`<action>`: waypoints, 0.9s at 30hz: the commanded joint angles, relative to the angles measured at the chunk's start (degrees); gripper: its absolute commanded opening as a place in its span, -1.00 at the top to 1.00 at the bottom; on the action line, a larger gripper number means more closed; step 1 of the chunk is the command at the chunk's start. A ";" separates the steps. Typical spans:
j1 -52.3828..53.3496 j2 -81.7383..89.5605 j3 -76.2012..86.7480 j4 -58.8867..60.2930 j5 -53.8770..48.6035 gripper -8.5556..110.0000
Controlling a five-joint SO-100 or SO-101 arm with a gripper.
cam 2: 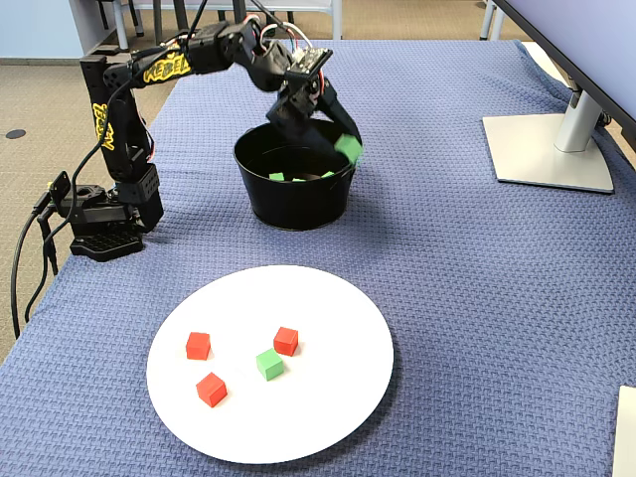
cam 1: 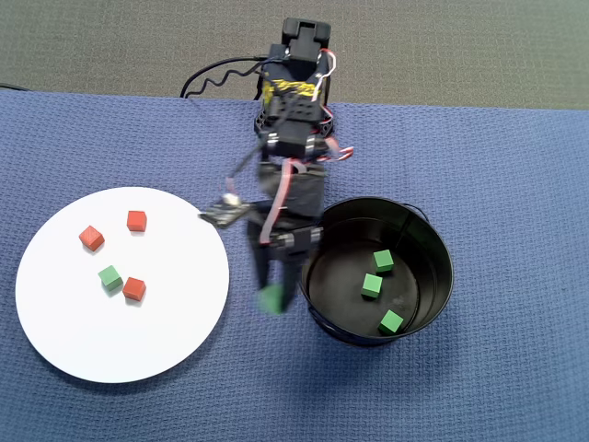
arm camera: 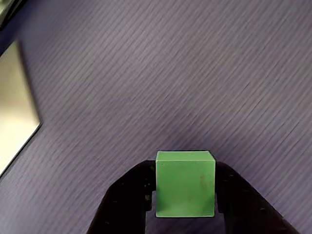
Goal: Pick up the green cubes from the white plate and place them in the black recipient
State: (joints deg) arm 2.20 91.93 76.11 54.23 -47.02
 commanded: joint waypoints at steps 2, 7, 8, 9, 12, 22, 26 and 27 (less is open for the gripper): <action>-10.46 6.77 2.11 2.81 8.96 0.86; -18.90 7.56 5.89 5.27 14.50 0.86; -20.21 7.56 6.50 5.62 15.56 0.86; -21.36 7.38 7.03 6.15 16.35 0.86; -23.64 7.12 8.61 7.73 17.05 0.81; -18.02 5.27 5.10 5.98 5.80 0.42; -8.00 1.41 -4.92 9.14 -0.97 0.45; -5.19 0.70 -6.94 9.23 -2.55 0.44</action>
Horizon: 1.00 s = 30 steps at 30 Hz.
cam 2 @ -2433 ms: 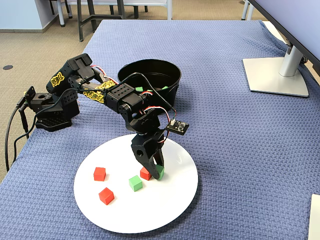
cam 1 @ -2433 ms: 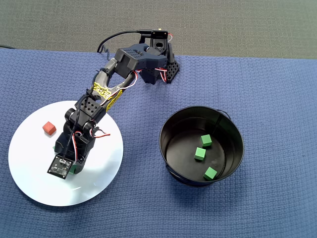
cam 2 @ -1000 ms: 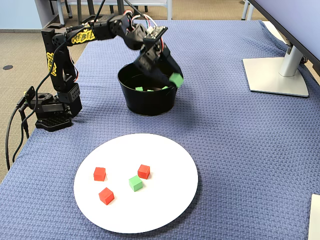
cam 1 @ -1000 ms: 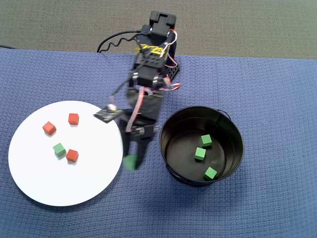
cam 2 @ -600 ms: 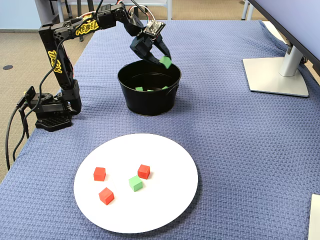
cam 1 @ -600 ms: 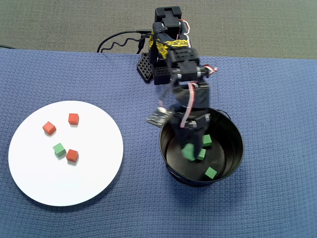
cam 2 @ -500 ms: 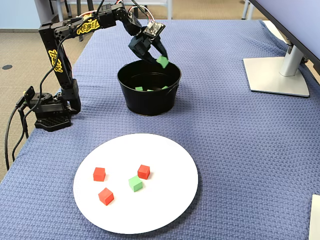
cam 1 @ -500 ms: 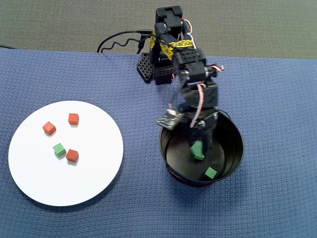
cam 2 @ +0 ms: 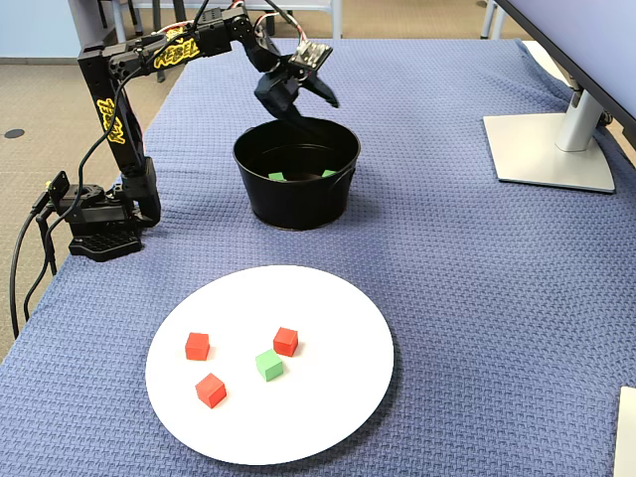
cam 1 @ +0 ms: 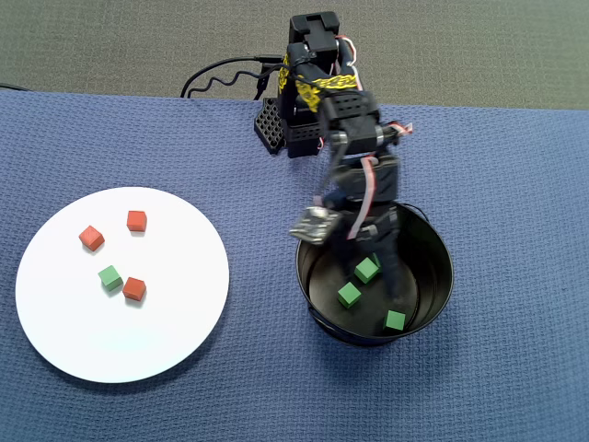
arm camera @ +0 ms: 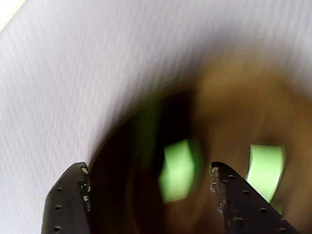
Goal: Pick up the green cubes from the white plate and place them in the black recipient
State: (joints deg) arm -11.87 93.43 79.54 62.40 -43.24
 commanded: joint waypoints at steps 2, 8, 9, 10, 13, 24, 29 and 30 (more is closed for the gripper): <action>14.50 -3.16 -15.38 0.44 -9.32 0.46; 30.06 -12.57 -27.86 -2.46 -15.91 0.48; 32.17 -14.94 -29.97 -3.52 -16.79 0.44; 34.28 -17.14 -31.64 -4.83 -17.31 0.37; 38.76 -22.85 -35.07 -6.50 -18.81 0.33; 45.09 -27.95 -25.40 -6.06 -30.76 0.30; 47.02 -27.77 -23.03 -5.54 -43.77 0.30; 47.64 -27.95 -23.03 -5.10 -46.32 0.31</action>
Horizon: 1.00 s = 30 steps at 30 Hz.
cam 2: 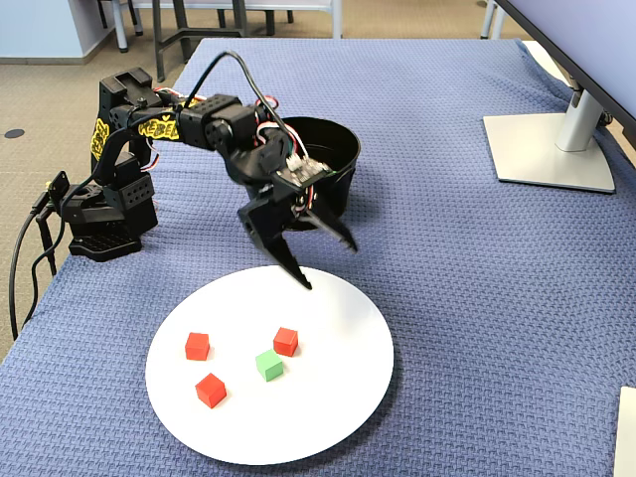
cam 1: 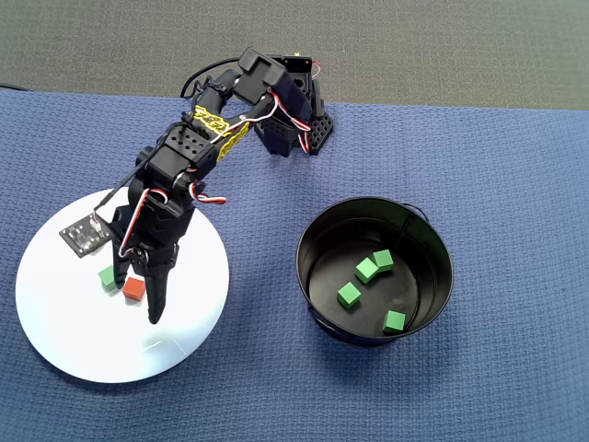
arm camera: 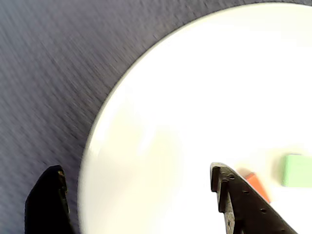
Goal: Pick up the green cubes from the white plate and place them in the black recipient
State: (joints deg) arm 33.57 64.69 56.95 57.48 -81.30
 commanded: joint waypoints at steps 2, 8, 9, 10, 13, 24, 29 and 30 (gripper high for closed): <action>3.78 0.18 -0.53 0.00 -12.22 0.31; 7.65 -3.69 -0.79 -5.27 -14.50 0.31; 8.17 -4.31 -0.79 -5.98 -14.41 0.32; 8.61 -4.92 -0.79 -6.77 -13.97 0.32; 9.93 -6.94 -0.88 -9.32 -13.54 0.32; 14.33 -11.60 -1.58 -11.60 -14.41 0.33; 14.94 -11.69 -0.97 -10.99 -13.01 0.33; 14.94 -11.69 -0.97 -10.37 -12.92 0.34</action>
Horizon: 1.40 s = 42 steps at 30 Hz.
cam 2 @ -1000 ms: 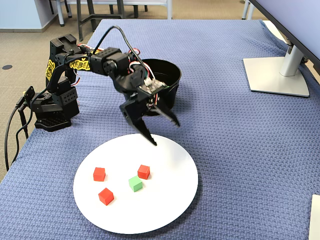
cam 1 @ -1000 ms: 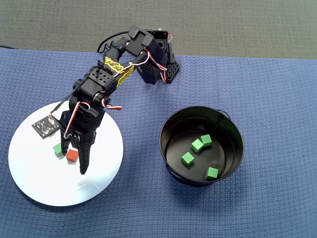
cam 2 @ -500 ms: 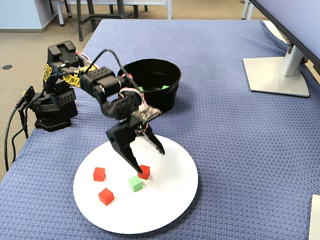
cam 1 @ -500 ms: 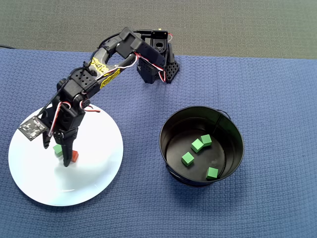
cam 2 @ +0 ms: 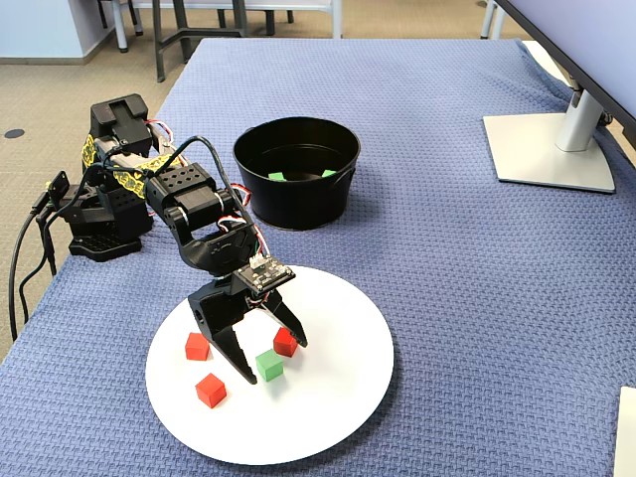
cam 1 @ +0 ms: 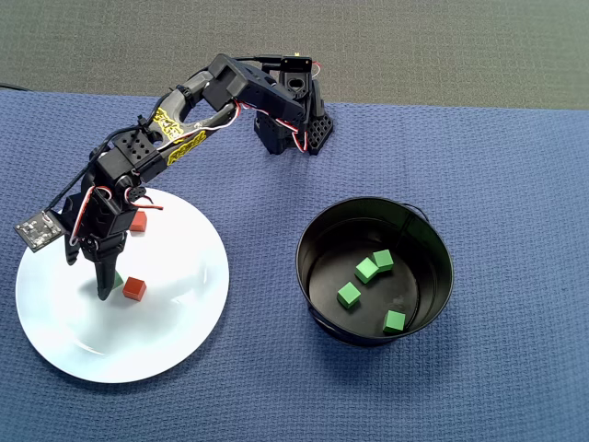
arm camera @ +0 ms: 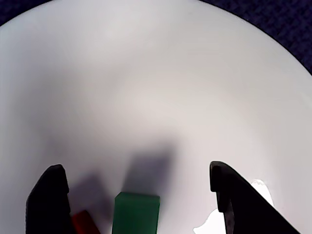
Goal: Pick up the green cubes from the white plate and place them in the black recipient
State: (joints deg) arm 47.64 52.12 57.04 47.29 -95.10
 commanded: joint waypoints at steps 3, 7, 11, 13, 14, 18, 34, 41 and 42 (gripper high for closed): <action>0.62 1.23 -0.70 2.02 1.58 0.37; 0.18 1.41 -0.26 3.60 2.72 0.38; -0.09 1.23 0.62 2.90 3.34 0.40; -0.26 1.05 1.23 2.46 3.69 0.40; -0.35 1.05 1.58 2.02 3.87 0.40; -0.70 0.26 2.20 0.44 4.31 0.38; -3.43 1.49 9.40 -5.80 6.24 0.43; -4.75 3.60 11.07 -5.36 7.29 0.41; -4.83 3.87 11.25 -5.27 7.56 0.41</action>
State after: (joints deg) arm 44.47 51.33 67.94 42.54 -88.86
